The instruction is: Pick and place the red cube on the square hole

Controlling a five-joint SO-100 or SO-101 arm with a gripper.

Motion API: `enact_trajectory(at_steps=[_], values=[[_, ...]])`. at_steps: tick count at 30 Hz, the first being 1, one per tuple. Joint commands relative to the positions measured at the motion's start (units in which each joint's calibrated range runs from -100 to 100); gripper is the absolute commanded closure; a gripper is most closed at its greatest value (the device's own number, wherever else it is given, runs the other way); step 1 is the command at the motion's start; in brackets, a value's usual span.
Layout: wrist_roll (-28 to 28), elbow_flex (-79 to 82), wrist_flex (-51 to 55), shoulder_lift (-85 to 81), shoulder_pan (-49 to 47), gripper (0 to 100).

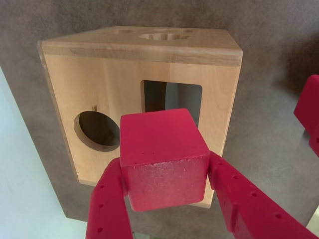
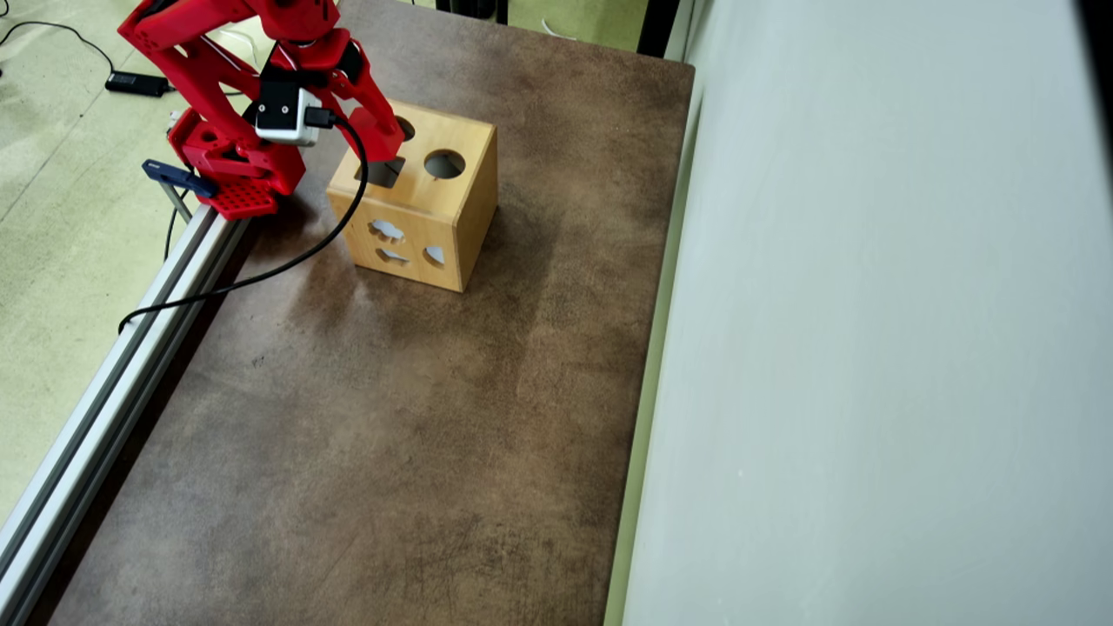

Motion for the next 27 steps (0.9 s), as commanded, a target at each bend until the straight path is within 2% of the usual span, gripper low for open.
enact_trajectory(at_steps=[1,10,16,27], values=[[-0.1,-0.18,0.41,-1.31,0.33,97],[0.2,1.97,0.33,-1.31,0.48,97],[0.39,2.33,0.33,-1.14,4.42,97],[0.39,2.24,0.09,-0.71,3.75,97]])
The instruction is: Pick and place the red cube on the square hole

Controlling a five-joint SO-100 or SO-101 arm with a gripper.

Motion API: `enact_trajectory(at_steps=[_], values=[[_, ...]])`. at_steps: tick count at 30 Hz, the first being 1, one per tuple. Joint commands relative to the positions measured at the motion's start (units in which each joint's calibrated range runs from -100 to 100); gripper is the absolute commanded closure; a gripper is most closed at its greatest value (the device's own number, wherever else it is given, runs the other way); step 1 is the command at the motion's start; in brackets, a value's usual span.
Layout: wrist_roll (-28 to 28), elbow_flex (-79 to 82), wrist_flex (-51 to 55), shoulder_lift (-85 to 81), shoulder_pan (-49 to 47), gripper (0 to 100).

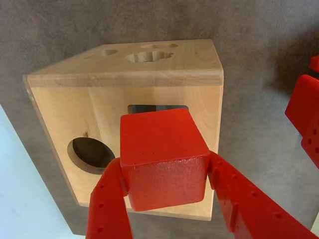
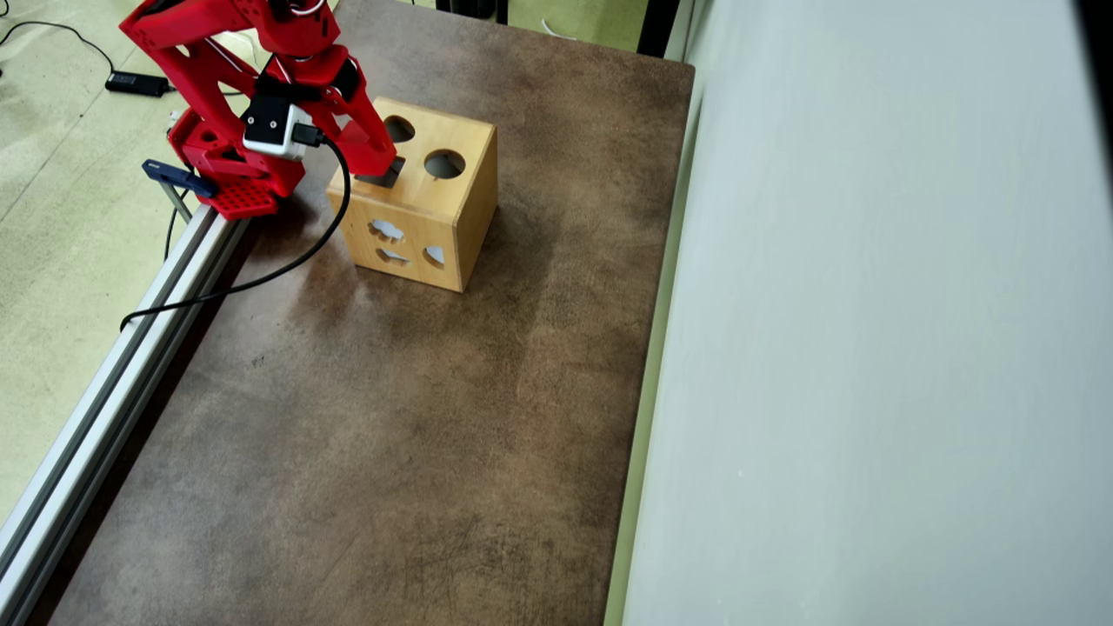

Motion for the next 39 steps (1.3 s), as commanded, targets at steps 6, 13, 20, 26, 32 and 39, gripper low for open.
enact_trajectory(at_steps=[6,13,20,26,32,39], values=[[0.34,-0.47,0.09,-0.46,-0.49,97],[0.34,-0.47,0.09,-0.37,-0.57,97],[0.34,-0.38,0.09,-0.29,-0.57,97],[0.34,-0.29,0.09,-0.29,-0.64,97],[0.34,1.32,0.01,-0.29,-0.64,97],[0.29,0.69,0.01,2.43,-0.64,97]])
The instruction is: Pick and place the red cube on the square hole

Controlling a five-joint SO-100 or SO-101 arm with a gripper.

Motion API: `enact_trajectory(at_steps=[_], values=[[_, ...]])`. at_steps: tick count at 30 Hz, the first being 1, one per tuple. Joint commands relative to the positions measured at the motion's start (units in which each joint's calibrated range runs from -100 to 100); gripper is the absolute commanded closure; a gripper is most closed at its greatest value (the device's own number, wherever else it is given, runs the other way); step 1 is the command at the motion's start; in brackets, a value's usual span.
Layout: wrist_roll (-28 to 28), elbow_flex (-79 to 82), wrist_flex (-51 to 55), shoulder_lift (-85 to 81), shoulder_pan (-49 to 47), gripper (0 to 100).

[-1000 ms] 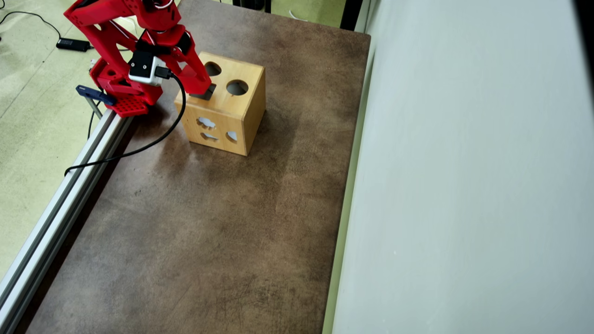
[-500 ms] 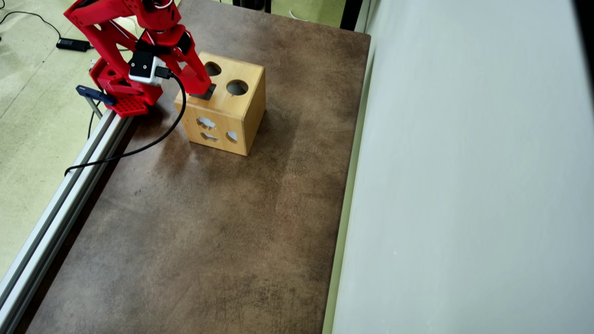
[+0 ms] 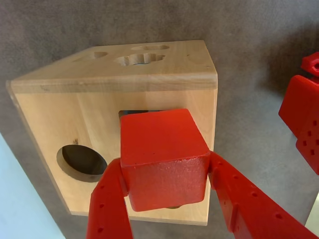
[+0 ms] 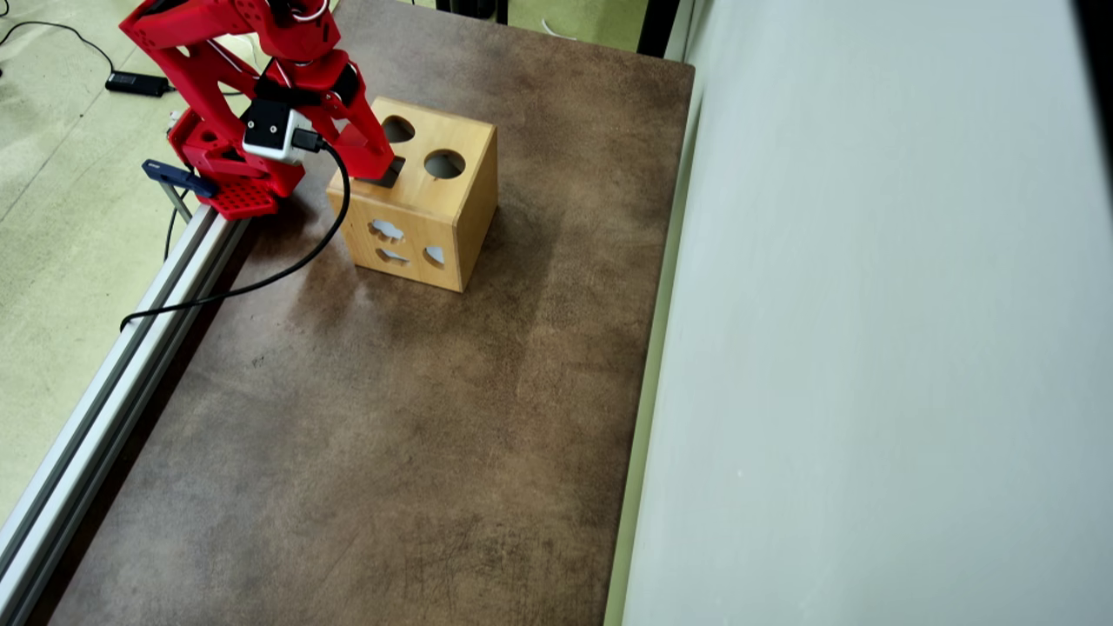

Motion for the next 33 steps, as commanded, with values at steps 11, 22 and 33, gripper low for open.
enact_trajectory(at_steps=[11,22,33], values=[[0.2,-1.29,0.01,1.33,-0.64,97],[0.2,-1.29,-0.07,1.33,-3.61,97],[-0.29,-0.4,-0.07,1.5,-2.8,97]])
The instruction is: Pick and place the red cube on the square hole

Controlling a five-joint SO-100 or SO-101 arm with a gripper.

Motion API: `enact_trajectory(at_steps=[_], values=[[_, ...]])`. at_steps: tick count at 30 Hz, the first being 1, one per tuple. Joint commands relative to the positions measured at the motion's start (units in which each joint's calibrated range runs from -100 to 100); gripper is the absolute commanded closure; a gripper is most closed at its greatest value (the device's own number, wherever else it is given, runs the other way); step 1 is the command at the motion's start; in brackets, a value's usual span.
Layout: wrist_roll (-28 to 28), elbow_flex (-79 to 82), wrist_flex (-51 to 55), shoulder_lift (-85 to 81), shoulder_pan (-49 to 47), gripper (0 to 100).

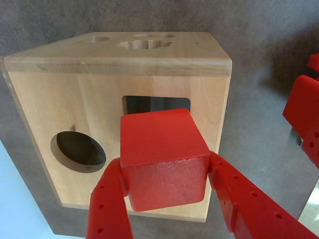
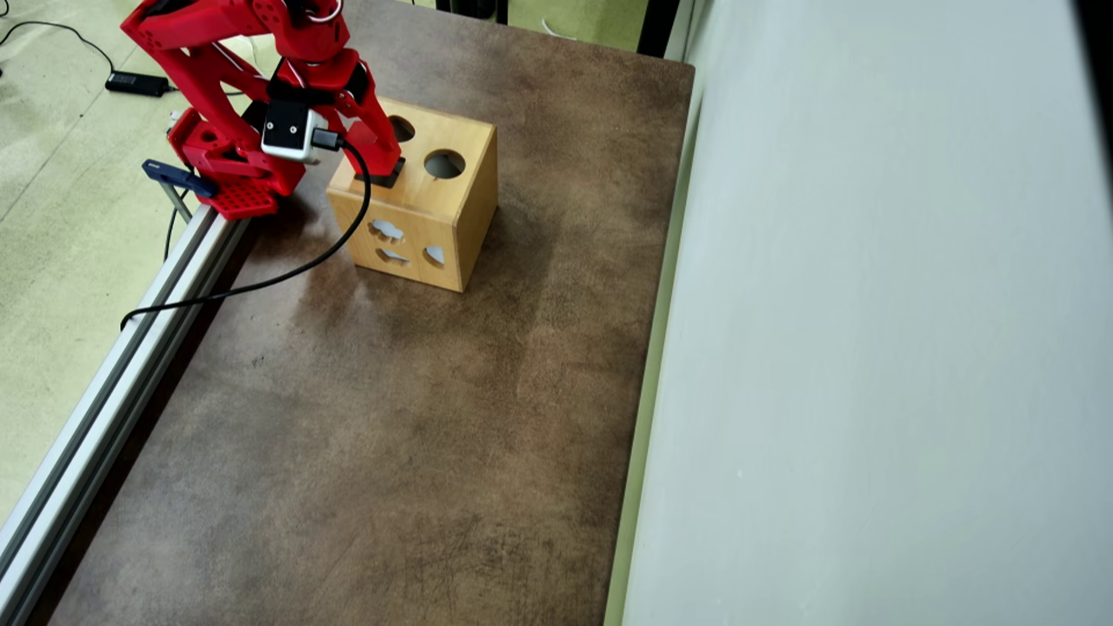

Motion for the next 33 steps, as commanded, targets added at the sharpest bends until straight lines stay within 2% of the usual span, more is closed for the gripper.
enact_trajectory(at_steps=[1,33], values=[[-0.24,-0.31,-0.07,0.57,0.44,97],[0.2,-0.22,-0.07,8.12,2.52,97]])
